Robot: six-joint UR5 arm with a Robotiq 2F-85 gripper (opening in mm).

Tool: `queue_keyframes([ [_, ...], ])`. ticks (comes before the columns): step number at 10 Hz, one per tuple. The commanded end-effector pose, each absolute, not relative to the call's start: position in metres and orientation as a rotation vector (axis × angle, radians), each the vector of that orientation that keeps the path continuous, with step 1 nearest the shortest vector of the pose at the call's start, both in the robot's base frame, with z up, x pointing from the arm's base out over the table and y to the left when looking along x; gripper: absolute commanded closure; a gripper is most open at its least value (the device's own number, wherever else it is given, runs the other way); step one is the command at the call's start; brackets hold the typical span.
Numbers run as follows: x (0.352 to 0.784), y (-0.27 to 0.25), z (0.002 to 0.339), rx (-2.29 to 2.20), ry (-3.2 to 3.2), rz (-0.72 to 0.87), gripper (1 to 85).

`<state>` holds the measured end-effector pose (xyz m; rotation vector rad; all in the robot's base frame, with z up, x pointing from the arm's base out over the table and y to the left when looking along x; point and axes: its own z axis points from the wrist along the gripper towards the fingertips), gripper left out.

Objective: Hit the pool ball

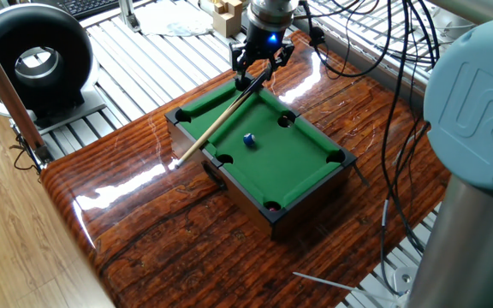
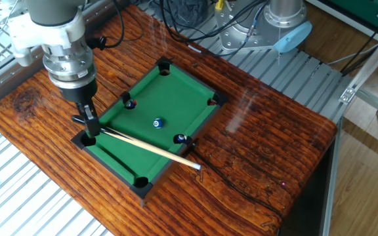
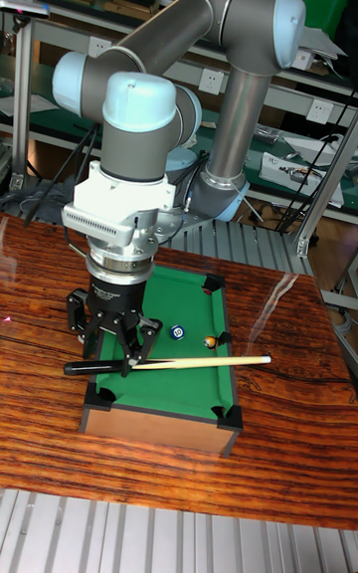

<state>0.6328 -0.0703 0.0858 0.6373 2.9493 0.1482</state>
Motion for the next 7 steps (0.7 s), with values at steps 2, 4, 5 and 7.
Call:
queue_keyframes([
  [2, 0.628, -0.074, 0.082, 0.584, 2.967, 0.127, 25.7],
  [4, 0.628, -0.075, 0.082, 0.579, 2.968, 0.124, 26.0],
  [5, 0.627, -0.074, 0.082, 0.583, 2.971, 0.131, 26.0],
  [7, 0.609, -0.077, 0.08, 0.587, 3.036, 0.092, 26.0],
])
